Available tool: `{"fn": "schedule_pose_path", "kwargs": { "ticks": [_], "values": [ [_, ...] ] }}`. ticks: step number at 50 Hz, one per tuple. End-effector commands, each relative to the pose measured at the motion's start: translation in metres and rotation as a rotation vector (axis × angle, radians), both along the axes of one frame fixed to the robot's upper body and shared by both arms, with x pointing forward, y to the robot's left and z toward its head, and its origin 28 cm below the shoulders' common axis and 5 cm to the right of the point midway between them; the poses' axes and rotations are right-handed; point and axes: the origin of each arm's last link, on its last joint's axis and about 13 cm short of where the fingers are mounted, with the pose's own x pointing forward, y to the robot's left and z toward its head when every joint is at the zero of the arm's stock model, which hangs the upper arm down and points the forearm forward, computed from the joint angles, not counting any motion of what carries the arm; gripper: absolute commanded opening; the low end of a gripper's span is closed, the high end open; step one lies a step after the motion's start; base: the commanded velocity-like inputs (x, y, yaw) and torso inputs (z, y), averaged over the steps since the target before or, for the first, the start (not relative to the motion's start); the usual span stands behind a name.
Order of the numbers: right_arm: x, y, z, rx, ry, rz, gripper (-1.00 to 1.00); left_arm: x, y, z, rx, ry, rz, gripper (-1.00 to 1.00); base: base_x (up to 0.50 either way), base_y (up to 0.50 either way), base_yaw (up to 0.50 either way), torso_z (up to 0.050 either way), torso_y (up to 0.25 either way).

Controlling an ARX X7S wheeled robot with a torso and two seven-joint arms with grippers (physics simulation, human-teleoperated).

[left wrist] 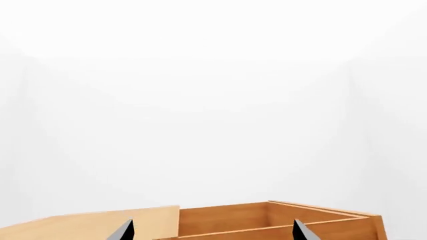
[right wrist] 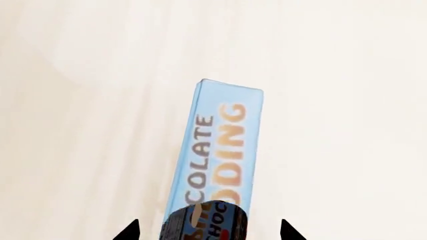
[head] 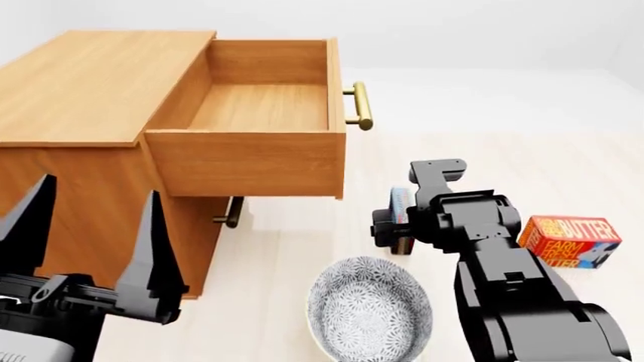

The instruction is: Put the chocolate pudding in the top drawer of the cabinet and close it.

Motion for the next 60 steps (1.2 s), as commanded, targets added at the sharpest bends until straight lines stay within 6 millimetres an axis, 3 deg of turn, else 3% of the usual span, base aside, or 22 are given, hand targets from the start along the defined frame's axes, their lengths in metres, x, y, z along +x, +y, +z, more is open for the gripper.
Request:
{"fn": "schedule_pose_path", "kwargs": {
  "ticks": [1, 26, 27, 53, 60],
  "values": [
    [0.000, 0.001, 0.000, 0.005, 0.002, 0.009, 1.00, 0.000, -0.001, -0.001, 0.008, 0.000, -0.012, 1.00, 0.00, 0.00, 0.00, -0.050, 0.000],
    [-0.001, 0.002, -0.003, 0.051, 0.008, 0.005, 1.00, 0.001, -0.001, -0.003, 0.006, 0.005, -0.011, 1.00, 0.00, 0.00, 0.00, -0.008, 0.000],
    [-0.001, 0.002, -0.003, 0.054, -0.002, -0.003, -1.00, 0.001, -0.001, -0.003, 0.011, 0.003, 0.001, 1.00, 0.00, 0.00, 0.00, 0.000, 0.000],
    [0.008, -0.005, 0.008, 0.025, -0.128, -0.094, -1.00, -0.001, 0.000, -0.004, 0.010, -0.001, -0.066, 1.00, 0.00, 0.00, 0.00, 0.000, 0.000],
    [0.009, -0.007, 0.010, 0.017, -0.146, -0.094, -1.00, -0.003, 0.001, -0.004, 0.021, -0.019, -0.086, 1.00, 0.00, 0.00, 0.00, 0.043, 0.098]
  ]
}}
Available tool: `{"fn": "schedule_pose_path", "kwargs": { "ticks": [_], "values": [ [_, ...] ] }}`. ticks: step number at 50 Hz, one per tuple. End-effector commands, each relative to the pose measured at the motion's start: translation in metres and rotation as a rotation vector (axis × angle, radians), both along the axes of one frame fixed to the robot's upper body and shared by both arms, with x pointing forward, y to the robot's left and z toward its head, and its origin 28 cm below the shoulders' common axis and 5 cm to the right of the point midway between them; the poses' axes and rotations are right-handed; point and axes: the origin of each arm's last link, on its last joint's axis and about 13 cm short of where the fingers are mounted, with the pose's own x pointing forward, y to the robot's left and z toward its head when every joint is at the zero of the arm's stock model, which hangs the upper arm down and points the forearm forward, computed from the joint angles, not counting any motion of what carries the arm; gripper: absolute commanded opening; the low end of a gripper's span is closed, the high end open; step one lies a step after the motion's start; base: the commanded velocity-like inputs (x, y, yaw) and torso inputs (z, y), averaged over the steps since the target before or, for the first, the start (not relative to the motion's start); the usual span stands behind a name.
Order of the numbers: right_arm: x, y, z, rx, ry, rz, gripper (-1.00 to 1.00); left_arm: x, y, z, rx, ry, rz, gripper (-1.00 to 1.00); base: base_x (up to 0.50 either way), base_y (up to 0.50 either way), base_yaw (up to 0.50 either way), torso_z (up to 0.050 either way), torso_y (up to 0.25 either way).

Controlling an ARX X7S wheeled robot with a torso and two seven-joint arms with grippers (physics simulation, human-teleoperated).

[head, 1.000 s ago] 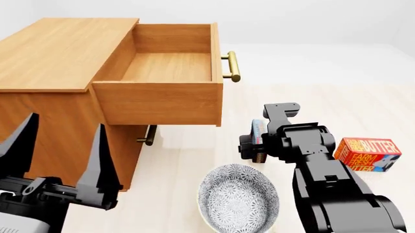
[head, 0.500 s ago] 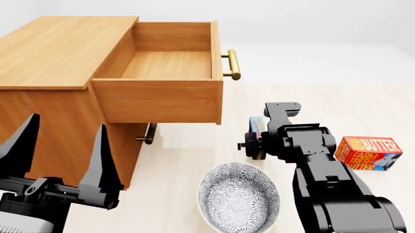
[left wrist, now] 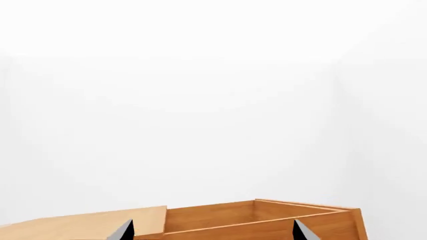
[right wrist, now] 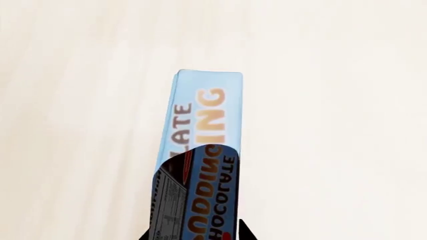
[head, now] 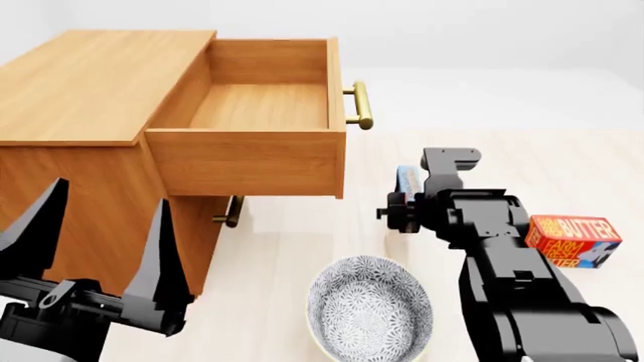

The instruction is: Put the chocolate pudding in the top drawer of the cabinet and close it.

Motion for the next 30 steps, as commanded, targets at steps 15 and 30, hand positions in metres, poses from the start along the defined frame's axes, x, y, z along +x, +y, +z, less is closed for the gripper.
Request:
{"fn": "schedule_pose_path", "kwargs": {
  "ticks": [15, 30],
  "values": [
    [0.008, -0.009, 0.018, -0.025, -0.095, -0.031, -1.00, -0.004, 0.001, 0.001, 0.008, -0.029, -0.045, 1.00, 0.00, 0.00, 0.00, 0.044, 0.097],
    [0.018, -0.011, 0.052, -0.042, -0.200, -0.025, -1.00, -0.005, 0.003, 0.000, 0.010, -0.037, -0.043, 1.00, 0.00, 0.00, 0.00, 0.044, 0.091]
  ]
}}
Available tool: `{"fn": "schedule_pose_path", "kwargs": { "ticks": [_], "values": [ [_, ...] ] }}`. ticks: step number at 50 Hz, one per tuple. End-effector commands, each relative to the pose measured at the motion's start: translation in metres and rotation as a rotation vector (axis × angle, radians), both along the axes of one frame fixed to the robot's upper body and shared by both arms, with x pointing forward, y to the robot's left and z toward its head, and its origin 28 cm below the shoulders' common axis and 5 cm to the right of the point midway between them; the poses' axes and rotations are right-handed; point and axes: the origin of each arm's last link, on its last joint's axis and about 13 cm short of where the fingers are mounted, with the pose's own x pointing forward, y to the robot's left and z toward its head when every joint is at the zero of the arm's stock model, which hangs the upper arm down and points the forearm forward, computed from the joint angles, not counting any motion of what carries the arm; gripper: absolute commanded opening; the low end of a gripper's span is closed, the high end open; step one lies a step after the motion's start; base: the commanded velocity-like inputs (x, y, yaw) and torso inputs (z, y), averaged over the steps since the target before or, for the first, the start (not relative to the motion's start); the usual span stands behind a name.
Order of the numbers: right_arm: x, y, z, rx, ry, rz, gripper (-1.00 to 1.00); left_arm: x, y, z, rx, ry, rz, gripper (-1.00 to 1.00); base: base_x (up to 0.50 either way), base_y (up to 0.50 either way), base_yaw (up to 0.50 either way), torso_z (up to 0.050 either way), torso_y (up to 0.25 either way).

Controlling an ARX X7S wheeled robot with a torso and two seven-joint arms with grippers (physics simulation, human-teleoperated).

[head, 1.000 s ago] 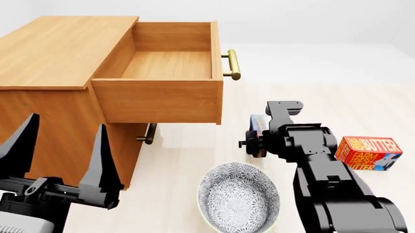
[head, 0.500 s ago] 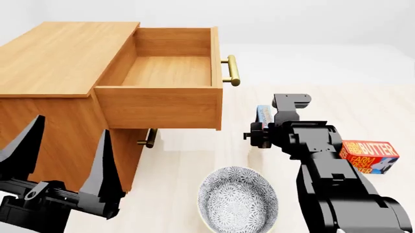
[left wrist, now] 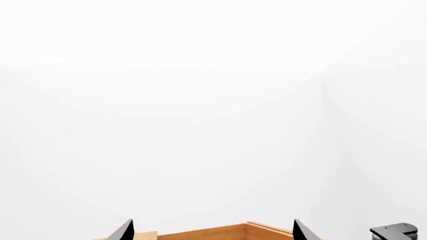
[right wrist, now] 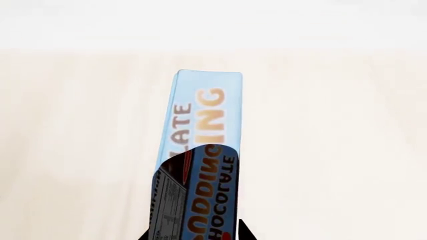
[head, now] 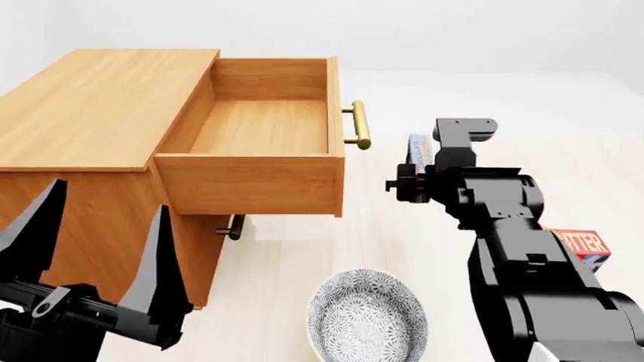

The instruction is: Put the chocolate pudding in the top drawer of the cabinet and close it.

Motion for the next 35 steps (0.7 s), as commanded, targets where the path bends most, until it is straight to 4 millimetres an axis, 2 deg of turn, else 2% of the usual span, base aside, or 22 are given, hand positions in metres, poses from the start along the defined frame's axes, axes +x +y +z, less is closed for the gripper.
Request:
{"fn": "schedule_pose_path", "kwargs": {
  "ticks": [1, 17, 26, 35],
  "values": [
    [0.007, -0.003, 0.023, -0.015, -0.078, 0.010, -1.00, -0.002, 0.000, -0.001, 0.002, -0.005, -0.003, 1.00, 0.00, 0.00, 0.00, 0.044, 0.092],
    [0.012, -0.007, 0.050, 0.002, -0.169, 0.026, -1.00, -0.003, 0.001, 0.000, -0.005, -0.012, 0.002, 1.00, 0.00, 0.00, 0.00, 0.044, 0.091],
    [0.003, -0.002, 0.069, -0.005, -0.230, 0.045, -1.00, -0.003, 0.000, 0.000, 0.009, -0.013, 0.042, 1.00, 0.00, 0.00, 0.00, 0.043, 0.078],
    [-0.001, 0.003, 0.081, 0.000, -0.264, 0.072, -1.00, -0.002, 0.000, 0.000, 0.019, -0.016, 0.058, 1.00, 0.00, 0.00, 0.00, 0.000, 0.000]
  ]
}}
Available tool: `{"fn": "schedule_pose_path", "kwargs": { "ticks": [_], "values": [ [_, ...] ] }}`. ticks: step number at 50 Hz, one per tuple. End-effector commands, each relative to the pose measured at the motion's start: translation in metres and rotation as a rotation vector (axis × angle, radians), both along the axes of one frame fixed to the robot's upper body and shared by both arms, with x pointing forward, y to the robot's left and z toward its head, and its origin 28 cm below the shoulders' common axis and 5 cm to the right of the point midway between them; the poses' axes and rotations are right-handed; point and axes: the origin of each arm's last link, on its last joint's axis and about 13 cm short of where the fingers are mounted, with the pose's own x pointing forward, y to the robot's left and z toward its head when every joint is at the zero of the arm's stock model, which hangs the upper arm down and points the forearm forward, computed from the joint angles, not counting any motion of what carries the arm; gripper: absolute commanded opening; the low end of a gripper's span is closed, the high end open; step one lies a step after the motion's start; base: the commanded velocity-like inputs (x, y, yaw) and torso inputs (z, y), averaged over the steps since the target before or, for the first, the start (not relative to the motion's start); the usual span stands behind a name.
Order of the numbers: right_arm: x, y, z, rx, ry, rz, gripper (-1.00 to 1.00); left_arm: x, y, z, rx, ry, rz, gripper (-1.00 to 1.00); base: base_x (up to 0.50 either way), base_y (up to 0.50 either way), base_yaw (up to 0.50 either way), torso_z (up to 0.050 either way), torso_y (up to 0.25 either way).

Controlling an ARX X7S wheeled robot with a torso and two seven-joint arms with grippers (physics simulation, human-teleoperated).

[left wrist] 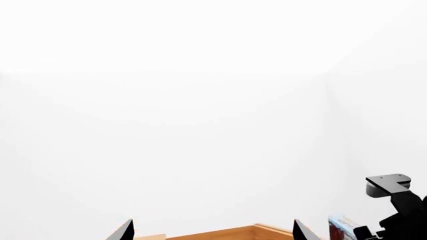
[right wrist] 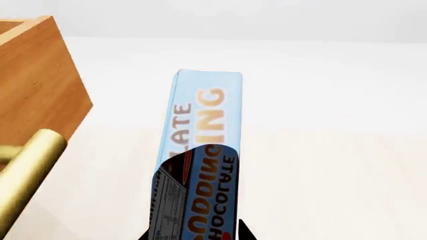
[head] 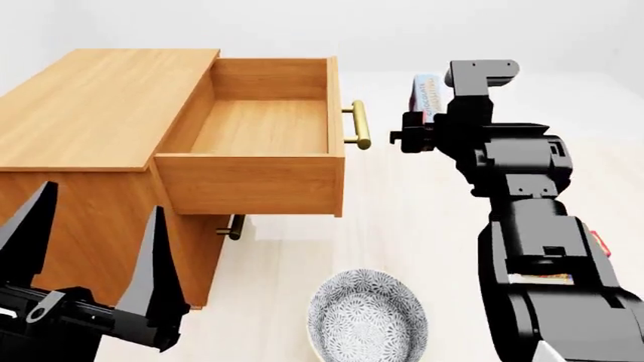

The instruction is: Put the chocolate pudding in the top drawer of the cabinet and close it.

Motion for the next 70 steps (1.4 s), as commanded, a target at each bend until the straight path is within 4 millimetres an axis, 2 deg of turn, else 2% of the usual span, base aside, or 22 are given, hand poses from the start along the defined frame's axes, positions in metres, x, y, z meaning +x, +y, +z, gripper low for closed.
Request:
{"fn": "schedule_pose_path", "kwargs": {
  "ticks": [1, 21, 31, 38, 45, 54, 70],
  "values": [
    [-0.007, 0.005, 0.021, -0.004, -0.063, 0.036, -1.00, 0.001, 0.000, 0.000, 0.008, 0.002, 0.026, 1.00, 0.00, 0.00, 0.00, 0.000, 0.000],
    [-0.012, 0.024, 0.059, -0.044, -0.138, 0.087, -1.00, -0.001, 0.000, -0.004, 0.025, -0.001, 0.013, 1.00, 0.00, 0.00, 0.00, 0.000, 0.000],
    [-0.010, 0.028, 0.072, -0.059, -0.154, 0.077, -1.00, -0.001, 0.000, -0.005, 0.032, -0.006, 0.008, 1.00, 0.00, 0.00, 0.00, 0.000, 0.000],
    [-0.002, 0.035, 0.090, -0.069, -0.169, 0.070, -1.00, -0.002, 0.002, -0.004, 0.031, -0.009, 0.011, 1.00, 0.00, 0.00, 0.00, 0.000, 0.000],
    [0.009, 0.039, 0.107, -0.067, -0.164, 0.073, -1.00, 0.005, 0.005, -0.004, 0.025, 0.005, 0.015, 1.00, 0.00, 0.00, 0.00, 0.000, 0.000],
    [0.004, 0.048, 0.126, -0.078, -0.179, 0.100, -1.00, 0.016, 0.007, -0.005, 0.016, 0.033, 0.016, 1.00, 0.00, 0.00, 0.00, 0.000, 0.000],
    [0.001, 0.072, 0.134, -0.081, -0.206, 0.213, -1.00, 0.018, 0.009, -0.010, 0.014, 0.048, 0.016, 1.00, 0.00, 0.00, 0.00, 0.000, 0.000]
  ]
}}
